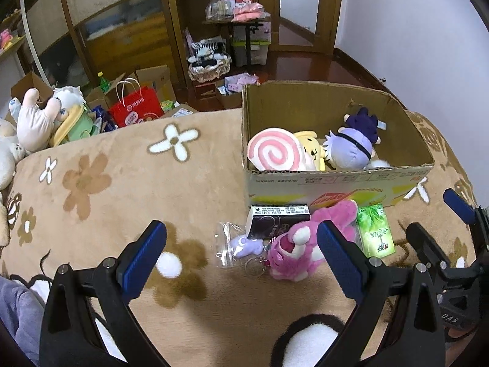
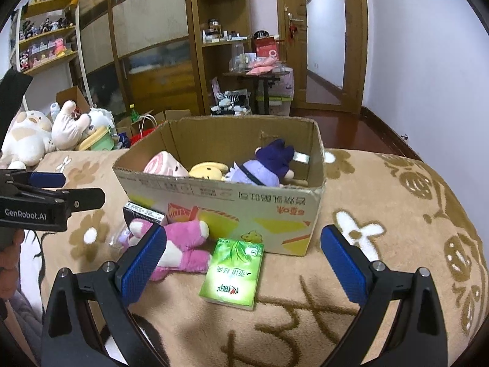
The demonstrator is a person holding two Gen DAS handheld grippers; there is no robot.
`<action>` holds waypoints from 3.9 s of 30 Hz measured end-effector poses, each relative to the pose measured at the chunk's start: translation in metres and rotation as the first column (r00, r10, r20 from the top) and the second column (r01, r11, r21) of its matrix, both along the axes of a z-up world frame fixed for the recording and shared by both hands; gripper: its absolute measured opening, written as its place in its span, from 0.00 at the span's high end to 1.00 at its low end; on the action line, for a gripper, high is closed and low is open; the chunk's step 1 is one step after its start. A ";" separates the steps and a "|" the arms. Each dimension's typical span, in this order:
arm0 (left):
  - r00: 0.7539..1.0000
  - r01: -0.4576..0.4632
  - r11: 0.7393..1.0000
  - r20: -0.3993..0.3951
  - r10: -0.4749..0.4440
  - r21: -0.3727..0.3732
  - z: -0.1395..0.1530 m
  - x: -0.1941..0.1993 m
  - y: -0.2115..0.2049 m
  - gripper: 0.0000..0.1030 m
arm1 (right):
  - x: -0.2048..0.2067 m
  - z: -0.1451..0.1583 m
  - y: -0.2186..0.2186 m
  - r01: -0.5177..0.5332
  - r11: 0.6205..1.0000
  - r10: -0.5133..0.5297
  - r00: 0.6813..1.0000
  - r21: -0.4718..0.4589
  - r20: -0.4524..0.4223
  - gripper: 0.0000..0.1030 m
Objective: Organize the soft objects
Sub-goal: 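Lower the left tool onto the black tissue pack while the right tool reaches the green tissue pack, then close the left tool on the black pack while the right tool grips the green pack, then lift both tissue packs and carry them over the box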
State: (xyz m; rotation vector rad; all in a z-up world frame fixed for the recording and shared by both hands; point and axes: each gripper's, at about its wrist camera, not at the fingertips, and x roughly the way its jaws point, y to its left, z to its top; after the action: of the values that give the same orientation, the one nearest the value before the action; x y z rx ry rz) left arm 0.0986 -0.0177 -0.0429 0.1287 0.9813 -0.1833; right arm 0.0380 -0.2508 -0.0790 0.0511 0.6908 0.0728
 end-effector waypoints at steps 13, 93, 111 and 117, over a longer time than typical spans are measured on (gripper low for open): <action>1.000 0.020 1.000 -0.014 -0.020 -0.013 -0.013 0.025 -0.013 0.05 | 0.021 -0.019 0.001 0.008 1.000 -0.007 0.999 0.008 -0.049 0.00; 0.998 -0.021 0.997 0.062 0.026 -0.078 -0.007 -0.009 -0.010 0.35 | -0.005 -0.017 -0.006 0.079 0.997 -0.081 0.987 -0.022 -0.138 0.42; 0.915 0.053 0.994 0.403 -0.010 -0.095 0.070 -0.055 -0.019 0.35 | -0.030 0.078 -0.012 0.104 0.995 -0.101 0.967 -0.002 0.236 0.42; 0.899 0.083 0.992 0.437 -0.033 -0.094 0.082 -0.048 -0.024 0.35 | -0.021 0.097 -0.017 0.106 0.994 -0.105 0.949 0.012 0.296 0.42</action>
State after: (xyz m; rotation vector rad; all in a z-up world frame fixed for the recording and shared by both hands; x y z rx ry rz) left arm 0.0504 -0.0415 0.0396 0.0917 0.5186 -0.2512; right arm 0.0168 -0.2677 0.0185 0.0714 0.3863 -0.0240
